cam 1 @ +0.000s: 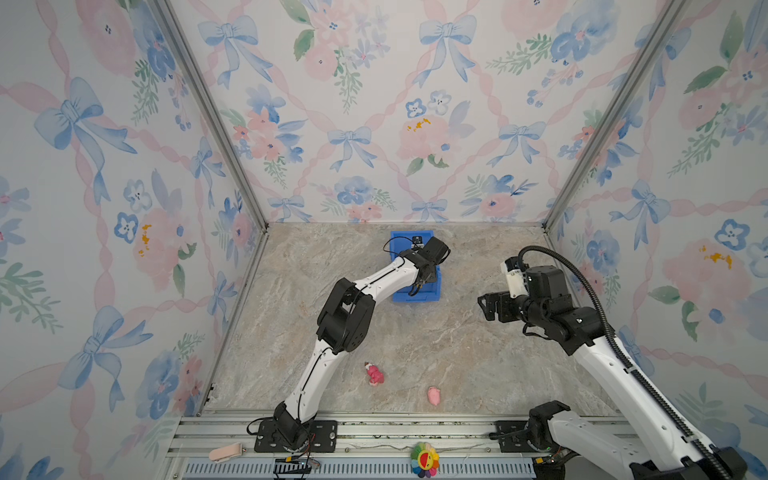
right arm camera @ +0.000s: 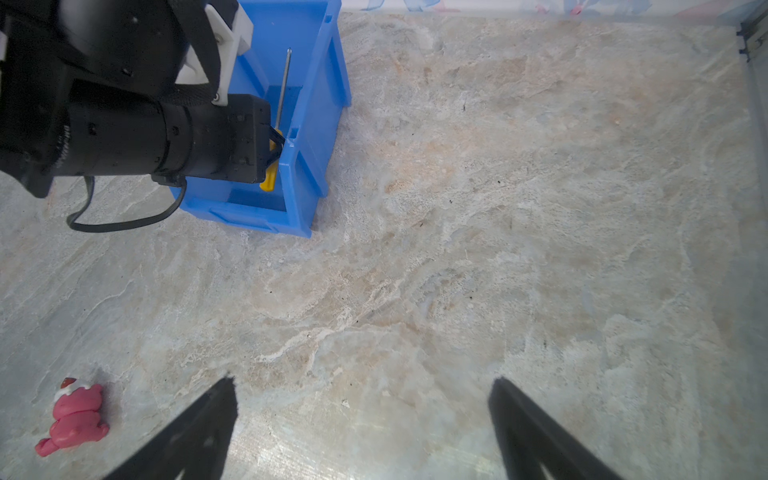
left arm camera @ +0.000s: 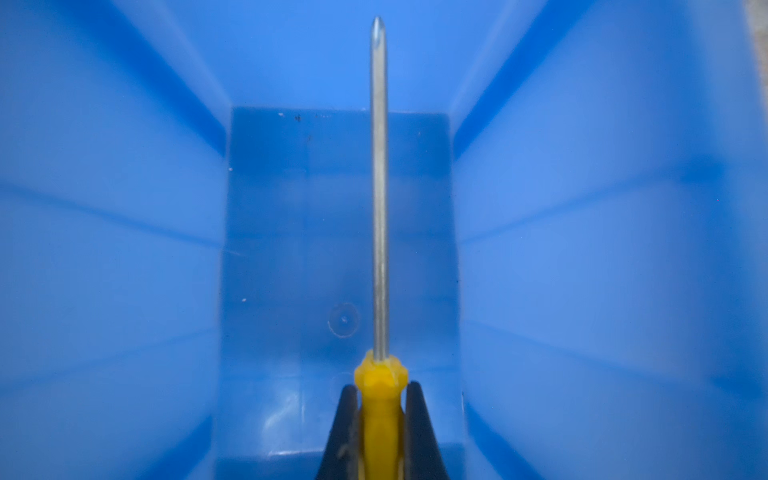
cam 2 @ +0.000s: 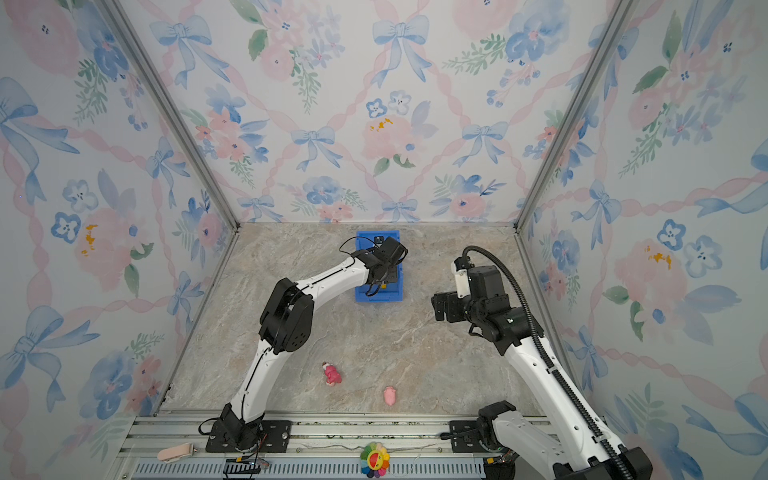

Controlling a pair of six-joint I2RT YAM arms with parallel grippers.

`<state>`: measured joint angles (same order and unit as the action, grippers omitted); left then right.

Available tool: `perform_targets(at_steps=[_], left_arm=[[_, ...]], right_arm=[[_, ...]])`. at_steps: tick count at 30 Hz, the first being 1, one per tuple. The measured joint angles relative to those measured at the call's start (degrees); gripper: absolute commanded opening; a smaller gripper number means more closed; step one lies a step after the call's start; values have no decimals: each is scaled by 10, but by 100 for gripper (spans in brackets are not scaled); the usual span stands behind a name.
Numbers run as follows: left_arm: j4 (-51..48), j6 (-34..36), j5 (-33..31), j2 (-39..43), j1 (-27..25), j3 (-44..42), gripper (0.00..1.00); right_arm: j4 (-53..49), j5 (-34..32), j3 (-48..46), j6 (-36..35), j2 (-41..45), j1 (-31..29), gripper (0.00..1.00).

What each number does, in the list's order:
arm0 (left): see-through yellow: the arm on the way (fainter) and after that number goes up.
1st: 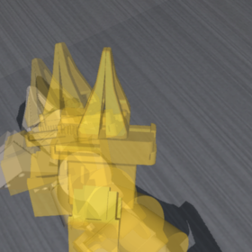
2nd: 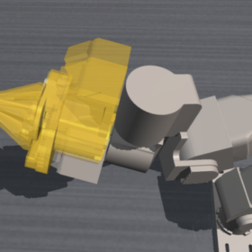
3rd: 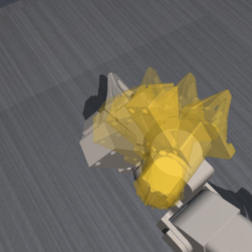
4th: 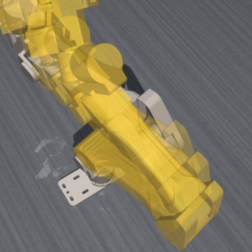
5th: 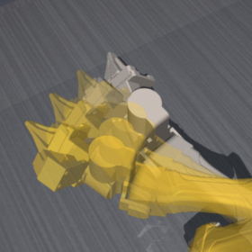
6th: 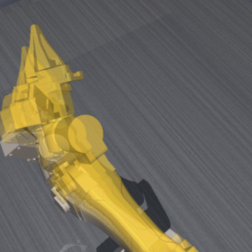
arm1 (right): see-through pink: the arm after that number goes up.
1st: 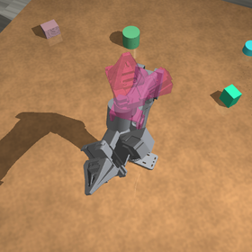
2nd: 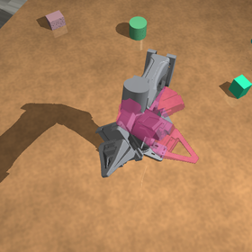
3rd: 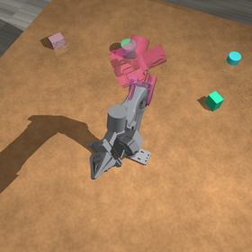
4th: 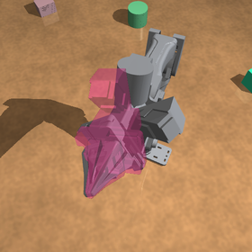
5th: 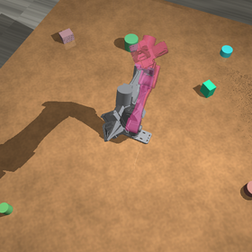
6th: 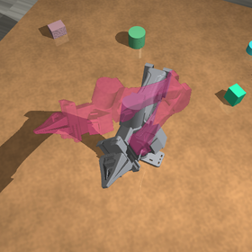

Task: Put the screwdriver in the bin
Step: 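Lower the screwdriver into the blue bin and open the left gripper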

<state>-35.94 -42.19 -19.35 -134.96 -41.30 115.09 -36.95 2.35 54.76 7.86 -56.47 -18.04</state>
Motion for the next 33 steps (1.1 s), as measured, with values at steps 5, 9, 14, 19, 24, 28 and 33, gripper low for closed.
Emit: perform_targets(at_steps=[5,9,14,19,24,28,33], left_arm=[[-1,0,7,-19,1,9,0],[-2,0,9,-29,1,10,0],[-1,0,12,-37,1,10,1],[0,-2,12,-37,1,10,8],[0,-8,12,-37,1,10,19],[0,-11,12,-37,1,10,24],[0,-14,12,-37,1,10,29]], right_arm=[[-2,0,0,0,0,0,97],[-4,0,0,0,0,0,97],[-5,0,0,-3,9,0,97],[-5,-1,0,-6,14,0,97],[-6,-9,0,-7,18,0,97],[-6,-20,0,-7,28,0,97],[-6,-24,0,-7,32,0,97]])
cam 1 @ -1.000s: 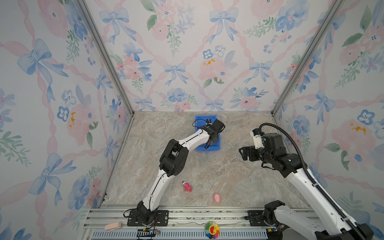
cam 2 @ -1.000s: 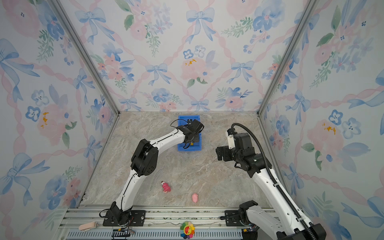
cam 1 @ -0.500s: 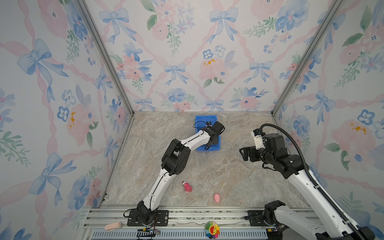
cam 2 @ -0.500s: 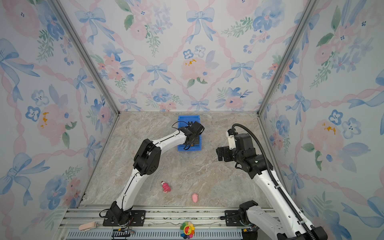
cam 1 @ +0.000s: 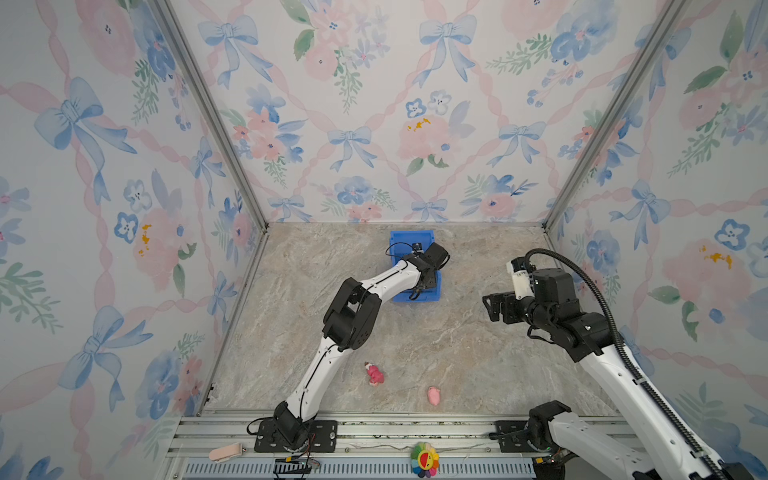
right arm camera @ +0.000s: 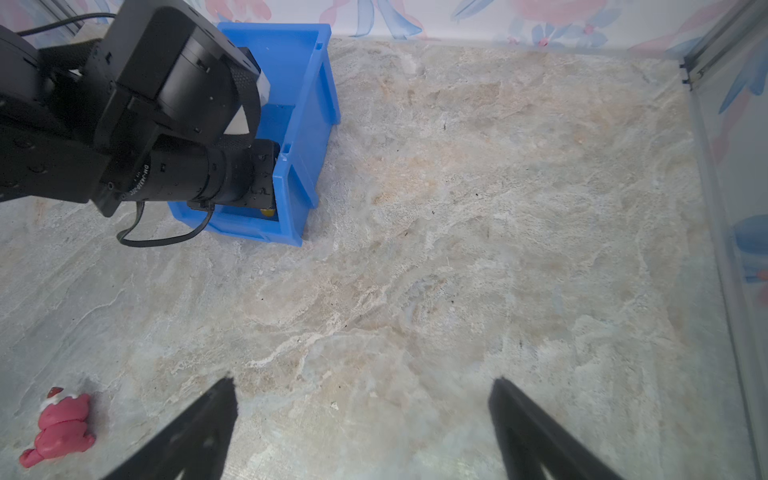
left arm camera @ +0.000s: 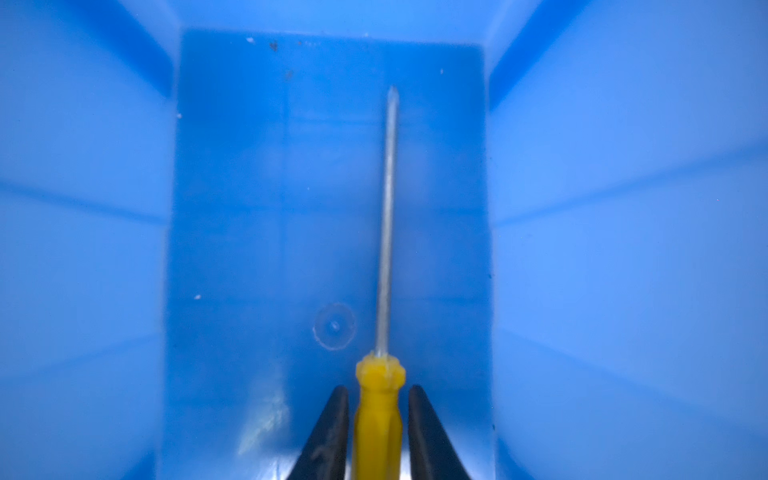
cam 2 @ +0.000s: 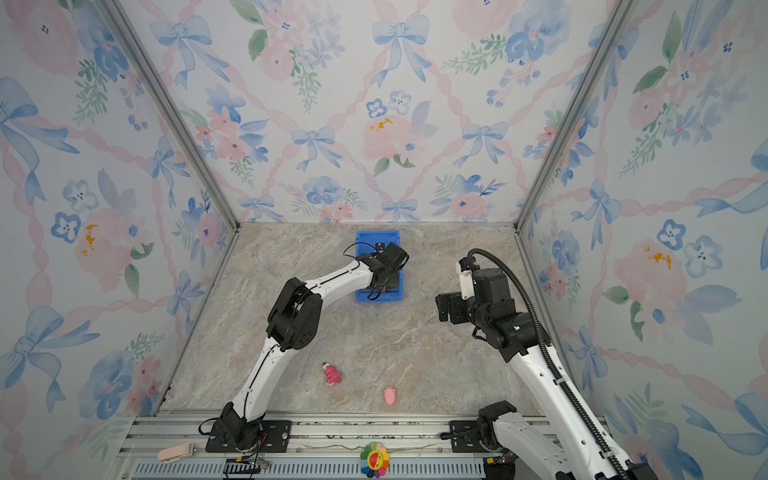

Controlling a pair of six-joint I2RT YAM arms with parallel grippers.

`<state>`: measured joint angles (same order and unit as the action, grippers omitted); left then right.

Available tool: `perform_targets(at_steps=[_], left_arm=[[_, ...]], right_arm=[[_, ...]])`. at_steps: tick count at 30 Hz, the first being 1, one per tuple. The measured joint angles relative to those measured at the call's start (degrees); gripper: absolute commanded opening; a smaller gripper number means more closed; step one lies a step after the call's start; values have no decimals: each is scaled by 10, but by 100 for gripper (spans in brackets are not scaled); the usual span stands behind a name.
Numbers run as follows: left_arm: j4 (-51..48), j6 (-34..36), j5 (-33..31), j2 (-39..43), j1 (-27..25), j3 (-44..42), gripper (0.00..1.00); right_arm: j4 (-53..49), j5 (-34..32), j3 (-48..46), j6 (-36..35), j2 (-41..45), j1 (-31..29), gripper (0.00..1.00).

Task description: Put the screwdriver in the bin

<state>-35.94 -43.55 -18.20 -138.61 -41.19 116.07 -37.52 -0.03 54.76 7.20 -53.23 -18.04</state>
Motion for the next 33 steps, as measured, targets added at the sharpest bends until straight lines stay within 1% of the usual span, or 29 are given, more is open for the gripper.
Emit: perform_targets(at_steps=[4,7,11,15,17,19,20,22,23,24,25,28,33], left_arm=[[0,0,0,1,0,0,31],[-1,1,-1,9,0,0,35],[-2,6,-9,42,-2,-5,42],[0,17,-21,92,-9,-20,54],[1,25,-29,120,-16,-34,59],[3,31,-37,153,-24,-58,62],[4,32,-42,174,-28,-78,64],[5,39,-52,214,-36,-116,72],[5,43,-58,237,-41,-139,80],[5,47,-66,261,-45,-163,92],[5,51,-71,283,-48,-186,98],[8,50,-92,364,-55,-276,98],[9,40,-161,492,-49,-442,98]], right_arm=[[0,0,0,0,0,0,97],[0,0,0,0,1,0,97],[0,0,0,0,5,0,97],[0,0,0,0,16,0,97],[0,-1,0,0,24,0,97],[0,-2,0,0,32,0,97],[0,-2,0,1,36,1,97],[0,-2,0,3,42,5,97],[0,-2,0,5,45,8,97],[1,-3,-1,7,47,11,97],[3,-5,-4,9,52,12,97],[14,-19,-25,13,74,16,97],[50,-41,-73,15,104,42,97]])
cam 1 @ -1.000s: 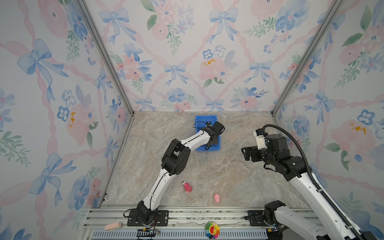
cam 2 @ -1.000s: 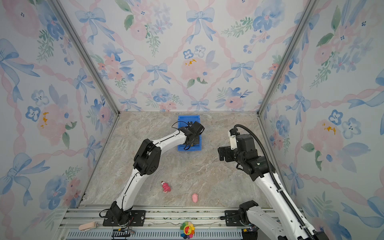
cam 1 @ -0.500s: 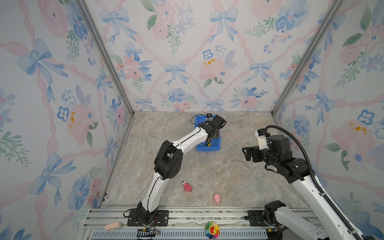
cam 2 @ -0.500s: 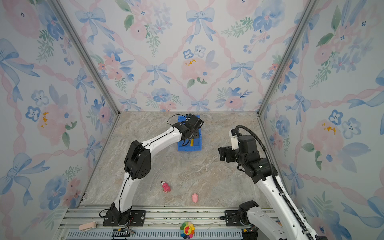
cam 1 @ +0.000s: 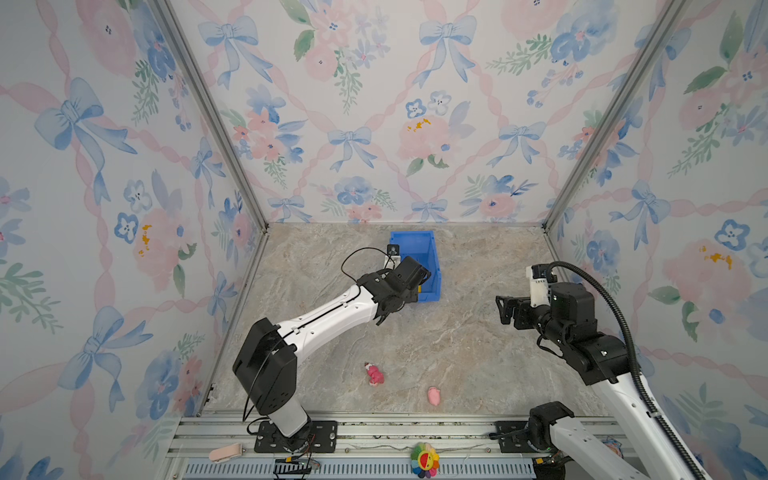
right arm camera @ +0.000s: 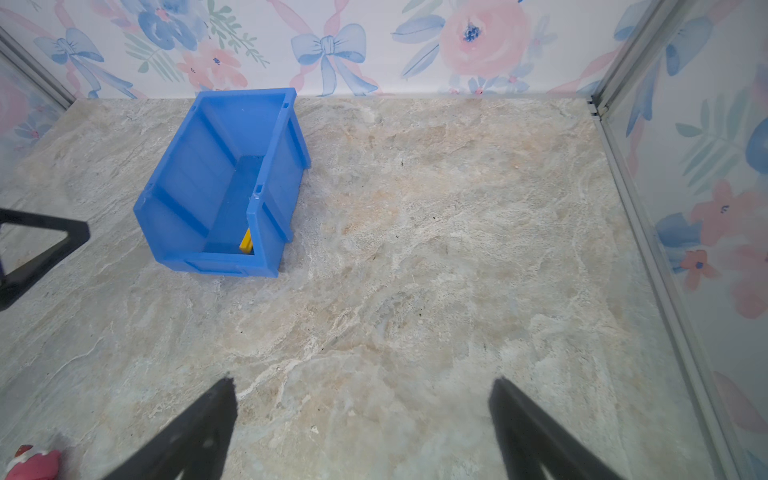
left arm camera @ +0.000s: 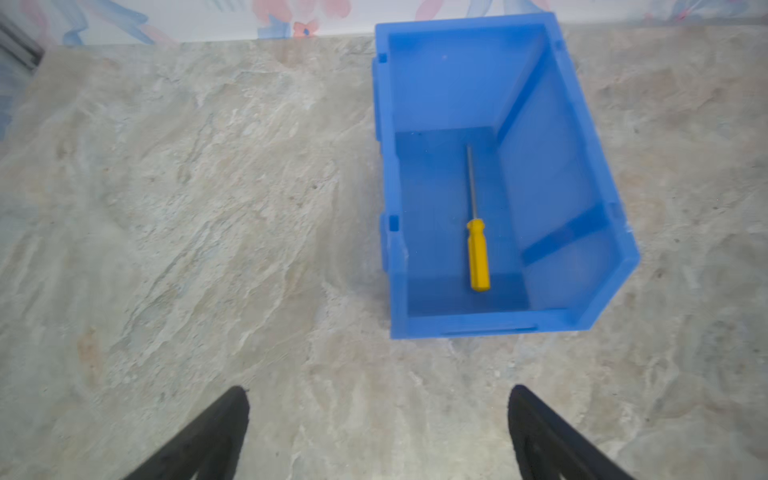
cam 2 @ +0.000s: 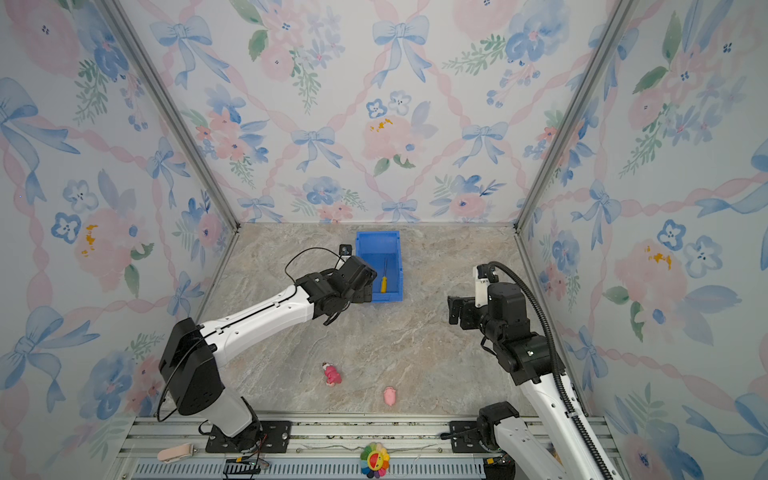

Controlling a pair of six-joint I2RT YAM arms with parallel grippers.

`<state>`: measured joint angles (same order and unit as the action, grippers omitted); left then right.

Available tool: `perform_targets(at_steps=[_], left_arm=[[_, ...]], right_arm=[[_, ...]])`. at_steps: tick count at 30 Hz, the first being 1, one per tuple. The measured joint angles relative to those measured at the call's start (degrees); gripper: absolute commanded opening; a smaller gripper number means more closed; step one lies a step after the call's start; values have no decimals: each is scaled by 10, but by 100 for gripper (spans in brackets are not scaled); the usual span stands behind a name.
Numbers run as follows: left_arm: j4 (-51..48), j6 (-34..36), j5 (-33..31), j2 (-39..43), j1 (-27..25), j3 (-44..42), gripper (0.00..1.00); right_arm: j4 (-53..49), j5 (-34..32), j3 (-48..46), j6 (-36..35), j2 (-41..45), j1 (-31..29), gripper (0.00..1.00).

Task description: Put the screwdriver in the bin

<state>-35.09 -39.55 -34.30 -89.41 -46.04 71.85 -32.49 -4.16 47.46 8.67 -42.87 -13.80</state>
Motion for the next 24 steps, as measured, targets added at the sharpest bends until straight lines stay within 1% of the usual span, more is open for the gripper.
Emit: perform_targets(at_steps=[5,8,10,14,17,19,21,24], left_arm=[[-1,-17,-96,75,31,-120,98],[19,2,-141,108,50,-184,98],[51,22,-164,133,62,-232,98],[156,91,-134,218,106,-349,98],[268,172,-108,292,127,-440,98],[347,229,-76,329,143,-492,98],[402,266,-43,341,178,-521,98],[464,298,-10,337,233,-531,98]], right_arm=[[61,-54,-76,17,2,29,97],[97,-86,-131,32,8,59,97],[118,-103,-162,37,8,75,97],[148,-129,-187,45,-19,94,97],[183,-138,-207,43,-30,111,97],[216,-141,-222,37,-39,120,97],[249,-140,-232,26,-59,127,97],[298,-130,-246,12,-104,139,97]])
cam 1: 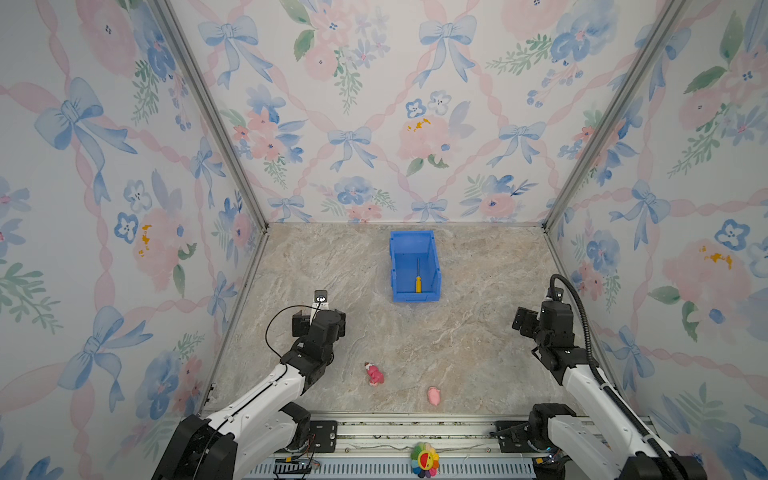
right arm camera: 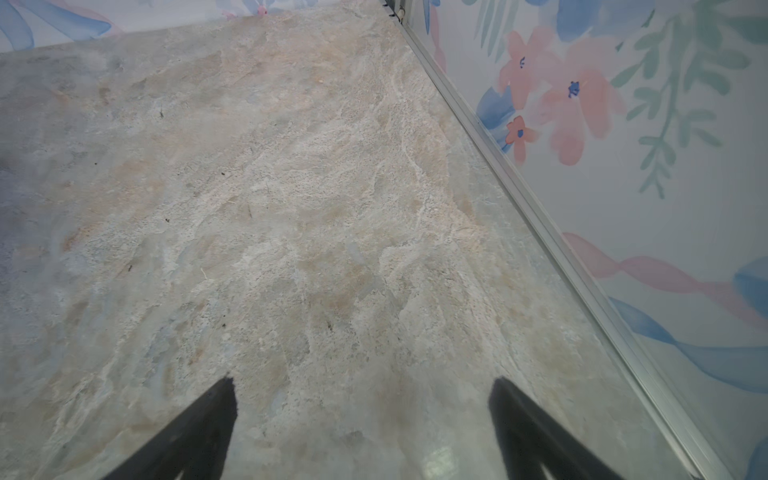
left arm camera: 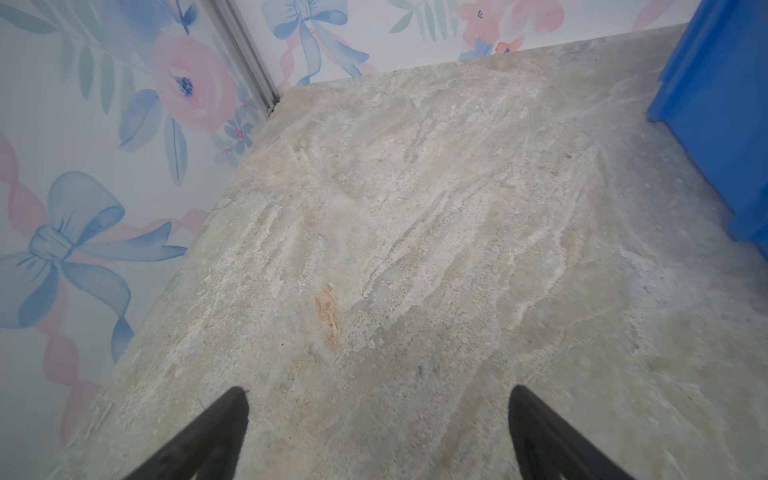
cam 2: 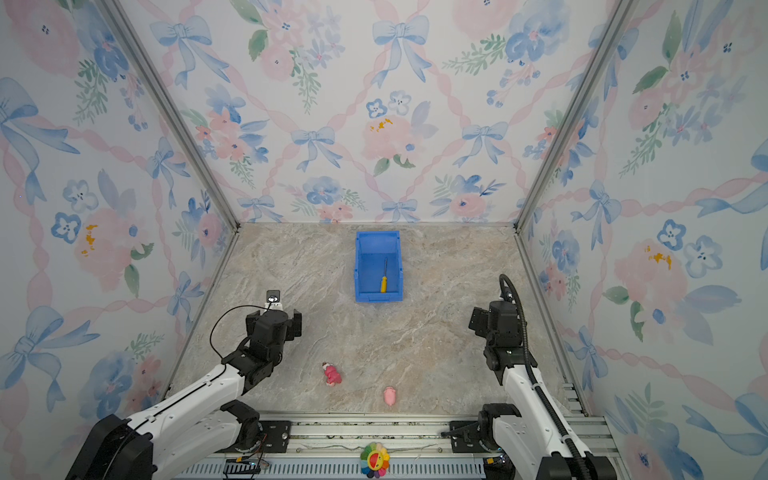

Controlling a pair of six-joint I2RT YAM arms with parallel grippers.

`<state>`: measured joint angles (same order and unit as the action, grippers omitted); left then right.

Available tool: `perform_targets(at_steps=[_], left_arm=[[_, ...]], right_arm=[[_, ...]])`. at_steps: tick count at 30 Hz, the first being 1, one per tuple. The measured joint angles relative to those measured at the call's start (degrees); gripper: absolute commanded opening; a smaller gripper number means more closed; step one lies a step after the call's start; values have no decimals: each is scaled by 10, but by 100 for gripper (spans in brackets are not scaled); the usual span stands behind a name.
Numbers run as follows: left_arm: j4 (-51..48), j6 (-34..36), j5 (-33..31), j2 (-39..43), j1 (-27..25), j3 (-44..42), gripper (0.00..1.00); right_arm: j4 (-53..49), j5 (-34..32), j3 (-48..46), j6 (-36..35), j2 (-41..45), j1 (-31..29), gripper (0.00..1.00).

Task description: Put the screwdriver in the bin

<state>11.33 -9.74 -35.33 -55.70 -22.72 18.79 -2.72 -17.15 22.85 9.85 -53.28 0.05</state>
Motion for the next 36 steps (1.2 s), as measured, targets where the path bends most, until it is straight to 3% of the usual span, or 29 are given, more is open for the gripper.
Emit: perform_targets(at_steps=[9,14,18,25,32,36], left_arm=[[217,48,95,-67,118,-95,98],[301,57,146,-134,157,-83,98],[368,68,163,-219,168,-44,98],[470,70,202,-317,190,-30,98],[513,68,218,-319,199,-35,98],[534,68,219,-323,194,-40,98]], right_arm=[[171,25,-25,-4,-120,14,97],[254,69,52,0,-282,42,97],[256,120,137,-11,-367,44,97],[325,191,97,-29,-339,47,97],[453,148,12,-77,-344,-28,97],[482,130,2,-89,-352,-32,97]])
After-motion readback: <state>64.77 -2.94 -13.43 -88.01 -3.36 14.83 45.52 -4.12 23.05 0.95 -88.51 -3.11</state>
